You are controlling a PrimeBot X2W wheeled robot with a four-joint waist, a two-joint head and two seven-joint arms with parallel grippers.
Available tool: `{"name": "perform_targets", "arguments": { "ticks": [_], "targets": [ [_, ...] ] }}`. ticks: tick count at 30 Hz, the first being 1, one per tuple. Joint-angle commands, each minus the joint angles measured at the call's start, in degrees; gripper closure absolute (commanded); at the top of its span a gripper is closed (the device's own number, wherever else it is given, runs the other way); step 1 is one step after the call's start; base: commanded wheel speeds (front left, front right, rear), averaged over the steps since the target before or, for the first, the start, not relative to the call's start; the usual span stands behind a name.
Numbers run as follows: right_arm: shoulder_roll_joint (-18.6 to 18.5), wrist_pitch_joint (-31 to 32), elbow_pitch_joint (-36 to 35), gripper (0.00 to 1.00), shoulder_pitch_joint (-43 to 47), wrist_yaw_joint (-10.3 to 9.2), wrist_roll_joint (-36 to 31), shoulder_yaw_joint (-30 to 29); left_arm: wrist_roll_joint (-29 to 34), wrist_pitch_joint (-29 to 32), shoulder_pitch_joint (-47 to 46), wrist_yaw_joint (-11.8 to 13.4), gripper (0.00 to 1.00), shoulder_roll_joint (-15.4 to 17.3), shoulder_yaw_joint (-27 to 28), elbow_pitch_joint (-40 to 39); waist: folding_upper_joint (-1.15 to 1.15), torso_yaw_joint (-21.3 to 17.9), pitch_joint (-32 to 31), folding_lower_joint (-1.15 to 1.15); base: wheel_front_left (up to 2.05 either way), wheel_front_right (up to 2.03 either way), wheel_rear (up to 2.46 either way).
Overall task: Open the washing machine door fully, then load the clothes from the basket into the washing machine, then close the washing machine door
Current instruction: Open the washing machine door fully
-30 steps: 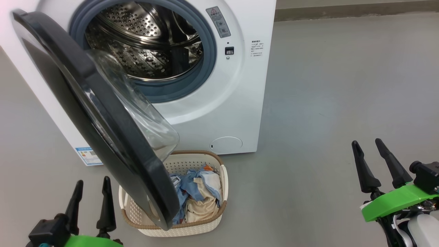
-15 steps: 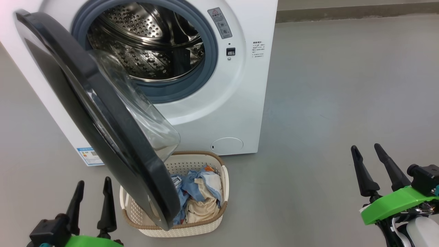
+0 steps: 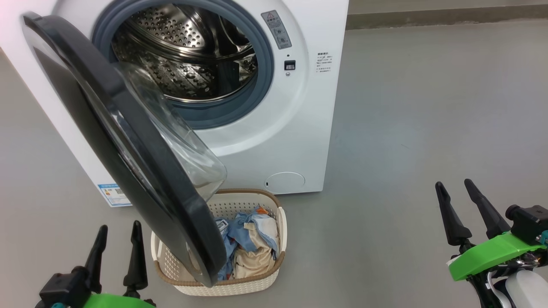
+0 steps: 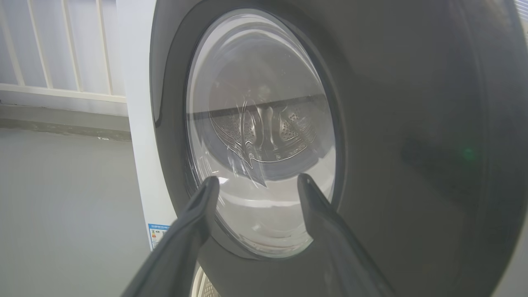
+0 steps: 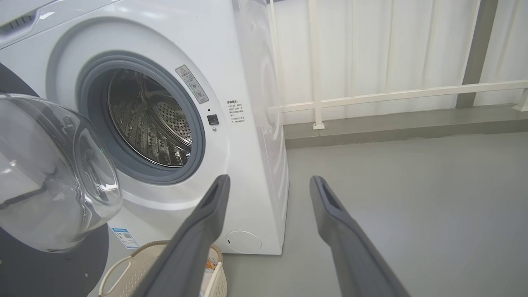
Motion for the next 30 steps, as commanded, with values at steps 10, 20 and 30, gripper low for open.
{"name": "perform_targets", "arguments": {
  "ticks": [10,20,30],
  "targets": [
    [-0.7,-0.7,-1.7,0.00,-0.4,0.26,-0.1,1.3,-0.6,-0.6,-1.7,-0.2,1.00,0.8,1.8,-1.8,0.00,0.4,0.0,0.00,0.00,0.00,0.00],
    [0.1,-0.7,-2.1,0.00,0.0,0.26,-0.2,1.3,0.8,-0.6,-2.6,-0.7,1.00,-0.6,2.7,-9.9,0.00,1.2,-0.2,0.00,0.00,0.00,0.00],
    [0.5,-0.7,-2.1,0.00,0.1,0.26,0.4,2.0,3.2,0.3,-3.1,-1.1,1.00,-2.4,-2.4,-25.9,0.00,1.5,-0.6,0.00,0.00,0.00,0.00]
  ]
}}
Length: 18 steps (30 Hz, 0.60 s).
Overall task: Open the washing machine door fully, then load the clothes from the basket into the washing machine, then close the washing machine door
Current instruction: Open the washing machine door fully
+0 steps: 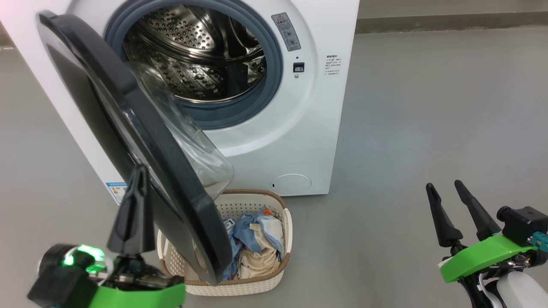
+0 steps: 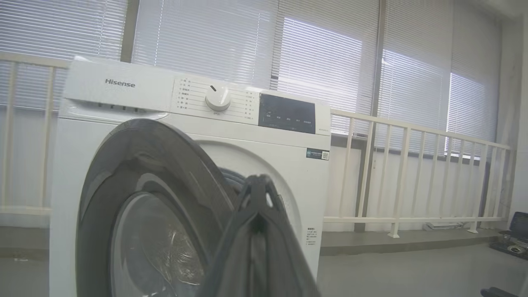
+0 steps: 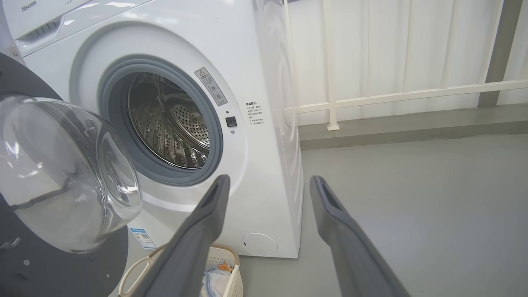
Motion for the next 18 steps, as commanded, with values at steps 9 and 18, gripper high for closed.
{"name": "perform_targets", "arguments": {
  "ticks": [9,18],
  "targets": [
    [-0.3,-0.7,-1.4,0.00,-0.2,0.26,0.3,1.7,-0.7,6.6,-2.6,-1.4,1.00,-0.7,-9.2,-8.2,0.00,-0.9,0.3,0.00,0.00,0.00,0.00],
    [0.1,-0.7,-1.4,0.00,-0.4,0.26,0.4,1.7,-3.5,10.6,-0.9,-1.9,1.00,-0.8,-14.8,0.2,0.00,-2.4,1.1,0.00,0.00,0.00,0.00]
  ]
}}
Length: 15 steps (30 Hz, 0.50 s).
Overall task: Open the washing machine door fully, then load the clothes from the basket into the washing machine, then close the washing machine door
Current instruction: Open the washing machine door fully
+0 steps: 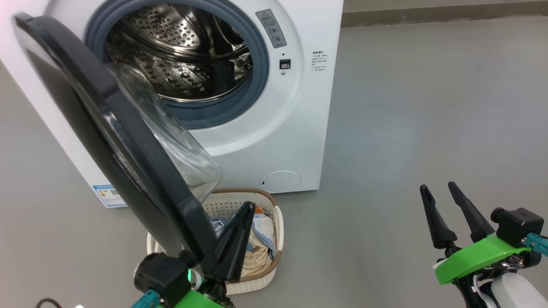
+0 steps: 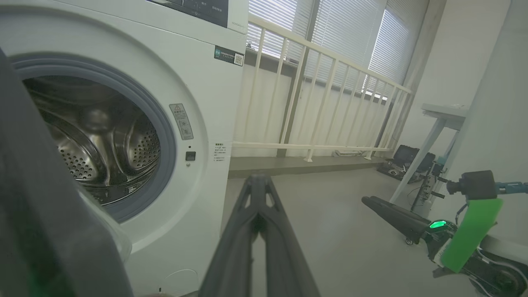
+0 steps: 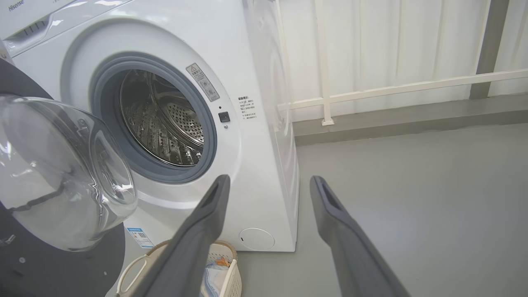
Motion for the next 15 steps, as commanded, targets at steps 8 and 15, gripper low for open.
{"name": "perform_targets", "arguments": {
  "ticks": [8,15],
  "targets": [
    [-0.6,-0.7,-1.2,0.00,-0.6,0.26,0.3,1.1,-2.1,-1.2,-2.6,1.5,1.00,-0.3,2.6,6.6,0.00,-1.2,0.7,0.00,0.00,0.00,0.00],
    [-0.7,-0.7,-1.1,0.00,-0.8,0.26,0.3,1.1,-3.6,-4.1,-5.2,2.6,1.00,-0.7,4.1,13.0,0.00,-1.5,1.0,0.00,0.00,0.00,0.00]
  ]
}}
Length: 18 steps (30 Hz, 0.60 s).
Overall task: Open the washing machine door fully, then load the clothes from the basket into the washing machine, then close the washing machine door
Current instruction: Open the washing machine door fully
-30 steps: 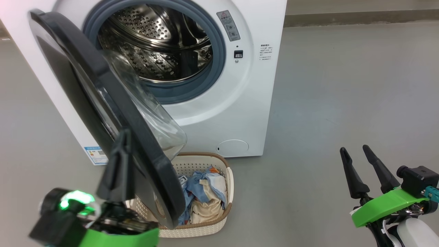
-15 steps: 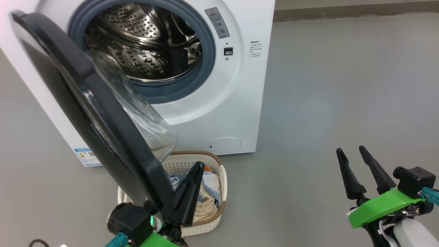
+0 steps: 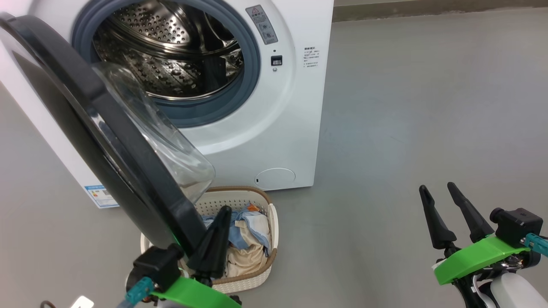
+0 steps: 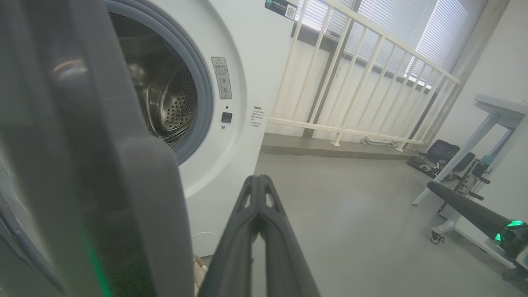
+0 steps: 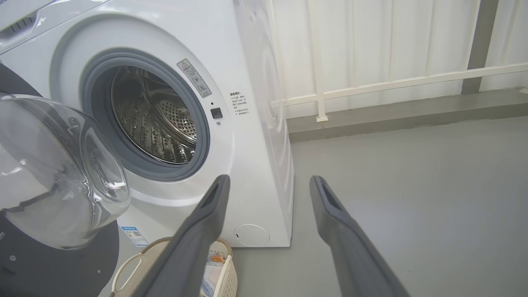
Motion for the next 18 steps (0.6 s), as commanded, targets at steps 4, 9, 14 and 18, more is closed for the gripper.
{"name": "perform_targets", "arguments": {
  "ticks": [4,9,14,18],
  "targets": [
    [-0.8,-0.7,-1.2,0.00,-0.9,0.26,0.2,1.1,-0.8,-1.5,-3.7,0.7,1.00,-0.2,2.8,1.6,0.00,0.0,0.1,0.00,0.00,0.00,0.00],
    [-0.9,-0.7,-1.1,0.00,-0.8,0.26,0.2,1.0,-1.7,-2.5,-4.2,1.2,1.00,0.2,4.4,4.3,0.00,0.4,0.2,0.00,0.00,0.00,0.00],
    [-1.0,-0.7,-1.0,0.00,-0.6,0.26,0.3,1.1,-2.4,-3.3,-4.4,1.4,1.00,0.9,5.7,6.5,0.00,1.1,0.3,0.00,0.00,0.00,0.00],
    [-0.7,-0.7,-1.0,0.00,-0.6,0.26,0.3,1.3,-2.7,-3.7,-4.0,1.4,1.00,1.6,6.2,7.1,0.00,1.8,0.3,0.00,0.00,0.00,0.00]
  ]
}}
